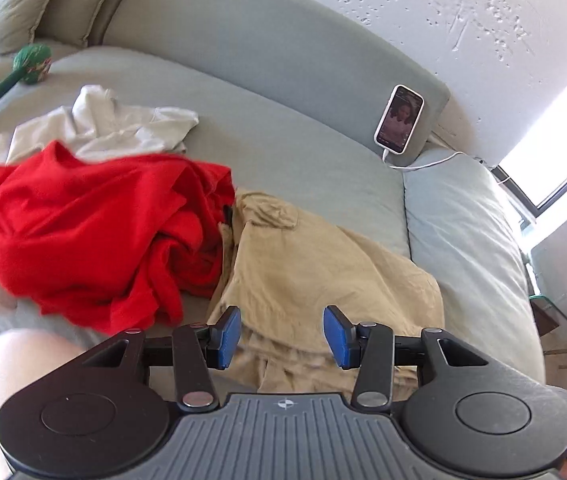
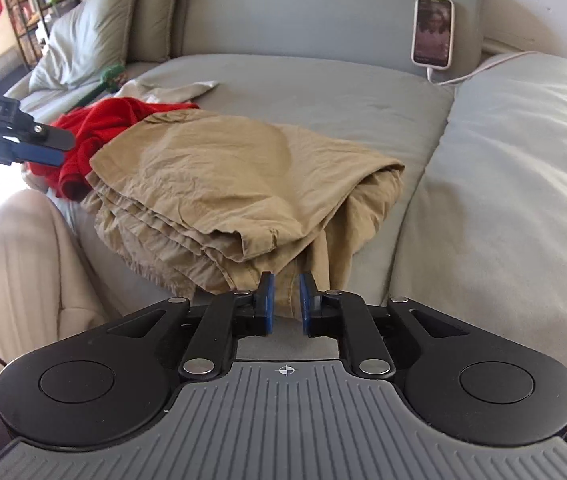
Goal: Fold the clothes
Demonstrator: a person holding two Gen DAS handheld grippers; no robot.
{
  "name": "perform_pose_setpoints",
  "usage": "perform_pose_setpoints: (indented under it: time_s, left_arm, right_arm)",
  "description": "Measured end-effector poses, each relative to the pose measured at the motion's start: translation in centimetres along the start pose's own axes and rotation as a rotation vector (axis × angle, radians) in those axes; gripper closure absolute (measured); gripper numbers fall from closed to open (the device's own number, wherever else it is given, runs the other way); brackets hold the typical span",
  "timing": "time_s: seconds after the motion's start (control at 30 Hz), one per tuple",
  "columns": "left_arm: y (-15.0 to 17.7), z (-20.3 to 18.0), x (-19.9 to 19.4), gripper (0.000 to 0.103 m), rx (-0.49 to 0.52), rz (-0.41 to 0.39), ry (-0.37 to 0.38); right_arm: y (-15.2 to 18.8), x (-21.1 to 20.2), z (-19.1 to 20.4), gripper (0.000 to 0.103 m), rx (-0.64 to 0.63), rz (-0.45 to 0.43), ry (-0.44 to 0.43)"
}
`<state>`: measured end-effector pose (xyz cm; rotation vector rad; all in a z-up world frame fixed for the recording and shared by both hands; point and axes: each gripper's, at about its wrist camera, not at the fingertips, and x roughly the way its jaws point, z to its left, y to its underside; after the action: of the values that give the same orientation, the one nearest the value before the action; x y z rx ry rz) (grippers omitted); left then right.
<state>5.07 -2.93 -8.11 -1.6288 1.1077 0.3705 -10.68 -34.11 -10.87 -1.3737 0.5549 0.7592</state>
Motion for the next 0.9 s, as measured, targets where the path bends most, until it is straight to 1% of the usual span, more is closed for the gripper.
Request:
perform_pose_setpoints:
  time_s: [0.03,0.07,0.1,0.17,0.23,0.27,0.33,0.37,0.43,0.47,0.5,0.53,0.63,0.73,0.8,0.9]
  left_arm:
    - [-0.5,-0.4,0.5,0.059,0.026,-0.011,-0.007]
    - [-1.0,-0.9,1.1,0.062,0.053,-0.022,-0.008]
    - [-1.6,-1.4,1.9,0.063,0.079,-0.034,-0.012]
    - [-2.4,-2.5,3.7,0.072,0.135,-0.044,-0.028]
    - [-3.1,-3.8,5.7,0.075,0.194,-0.045,-0.049]
    - [-3.5,-4.4,6.6,0.082,0.224,-0.045,-0.060]
    - [-4.1,-5.6,8.5,0.086,0.278,-0.038,-0.083]
    - [-3.7,-5.7,9.1,0.087,0.281,-0.001,-0.100]
    - [-2.9,-5.8,10.3,0.090,0.282,0.075,-0.132]
    - [-2.1,-5.2,10.6,0.091,0.260,0.120,-0.140]
    - [-1.0,-4.5,10.7,0.092,0.247,0.149,-0.142]
    - [-0.1,-4.0,10.4,0.092,0.248,0.149,-0.140]
    - [2.4,-2.6,9.3,0.092,0.249,0.148,-0.135]
    - [2.6,-2.8,7.4,0.092,0.248,0.148,-0.130]
    - [2.2,-3.3,6.2,0.091,0.267,0.120,-0.134]
    - [0.8,-4.1,5.7,0.088,0.292,0.051,-0.138]
  right_arm:
    - [-0.3,-0.6,-0.3,0.088,0.029,-0.010,-0.003]
    - [-0.5,-1.2,-0.5,0.083,0.059,-0.019,-0.007]
    - [-0.8,-1.8,-0.8,0.074,0.088,-0.029,-0.010]
    - [-2.8,-1.4,-0.8,0.064,0.149,-0.055,-0.024]
    - [-4.8,-1.0,-0.8,0.064,0.210,-0.081,-0.039]
    - [-5.6,0.0,-0.1,0.064,0.190,-0.075,-0.020]
    - [-7.1,2.3,1.6,0.064,0.142,-0.060,0.021]
    - [-7.8,3.4,2.4,0.065,0.118,-0.052,0.041]
    - [-9.3,5.6,4.0,0.064,0.069,-0.037,0.082]
    - [-9.3,6.5,4.8,0.063,0.029,-0.026,0.095]
    - [-8.8,7.1,5.1,0.063,0.010,0.003,0.092]
    - [-8.3,7.7,5.4,0.063,-0.007,0.034,0.087]
    - [-4.7,8.9,4.6,0.065,-0.002,0.190,0.107]
    - [-2.9,6.6,3.2,0.065,0.049,0.170,0.094]
    - [-3.0,5.1,2.3,0.063,0.087,0.187,0.095]
    - [-3.9,2.5,1.0,0.063,0.137,0.108,0.076]
